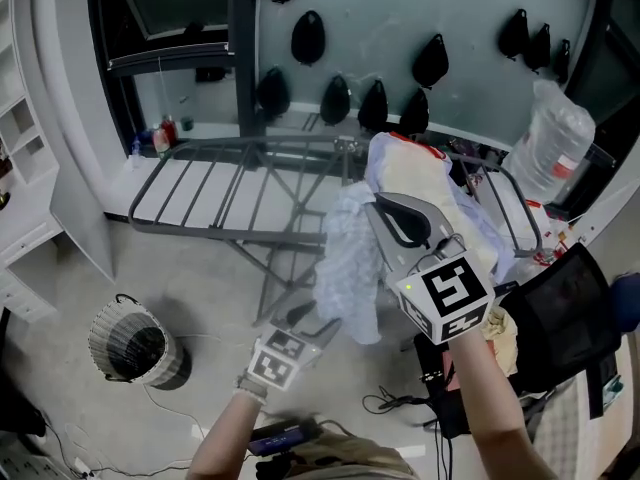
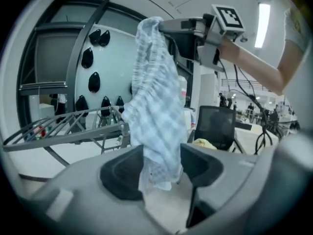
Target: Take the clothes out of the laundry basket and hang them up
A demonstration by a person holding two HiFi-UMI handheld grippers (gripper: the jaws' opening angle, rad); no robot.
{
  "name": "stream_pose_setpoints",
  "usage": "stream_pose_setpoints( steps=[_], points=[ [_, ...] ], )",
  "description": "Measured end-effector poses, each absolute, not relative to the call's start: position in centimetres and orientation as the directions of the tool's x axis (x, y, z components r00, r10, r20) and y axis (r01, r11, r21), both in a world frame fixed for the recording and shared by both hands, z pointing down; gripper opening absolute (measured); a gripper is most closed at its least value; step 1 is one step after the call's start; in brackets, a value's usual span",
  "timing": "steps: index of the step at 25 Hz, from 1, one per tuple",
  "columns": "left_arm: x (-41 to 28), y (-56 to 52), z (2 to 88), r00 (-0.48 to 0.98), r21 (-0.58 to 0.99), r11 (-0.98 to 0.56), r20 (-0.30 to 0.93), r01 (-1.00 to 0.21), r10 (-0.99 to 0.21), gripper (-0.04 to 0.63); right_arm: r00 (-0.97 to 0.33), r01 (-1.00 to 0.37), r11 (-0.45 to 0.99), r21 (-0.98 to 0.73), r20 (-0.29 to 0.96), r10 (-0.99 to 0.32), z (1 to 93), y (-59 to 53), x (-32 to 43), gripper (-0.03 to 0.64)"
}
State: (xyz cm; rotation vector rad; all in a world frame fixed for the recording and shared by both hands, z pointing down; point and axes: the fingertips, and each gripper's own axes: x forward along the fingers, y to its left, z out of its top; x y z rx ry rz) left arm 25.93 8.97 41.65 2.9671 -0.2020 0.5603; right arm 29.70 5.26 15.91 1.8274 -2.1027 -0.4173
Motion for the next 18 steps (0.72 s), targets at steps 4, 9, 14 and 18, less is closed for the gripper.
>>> stream_pose_setpoints(
  steps=[4,9,14,18],
  points=[
    [26.5,7.0,41.5,0.911,0.023,-0.978,0.369,-0.209,-0.186,0.128,-0.101,-0.891,0.115,0.439,0.055,-0.993,16.0,5.9,31.1,0.02],
    [23.0,3.1,40.4,0.878,-0.037,-0.943,0.354,-0.33,-0.321,0.018,-0.057,-0.892,0.088,0.444,0.083,-0.995,18.0,5.8,32.5,0.02],
    [17.8,-2.6,38.1,0.844,-0.103,-0.906,0.334,-0.411,-0.421,0.014,-0.016,-0.89,0.062,0.452,0.106,-0.994,19.6,3.8,32.4,0.02],
    [14.8,-6.7,36.7,0.829,-0.148,-0.893,0.333,-0.426,-0.45,0.014,0.01,-0.9,0.042,0.435,0.118,-0.993,20.9,1.3,31.1,0.02]
  ],
)
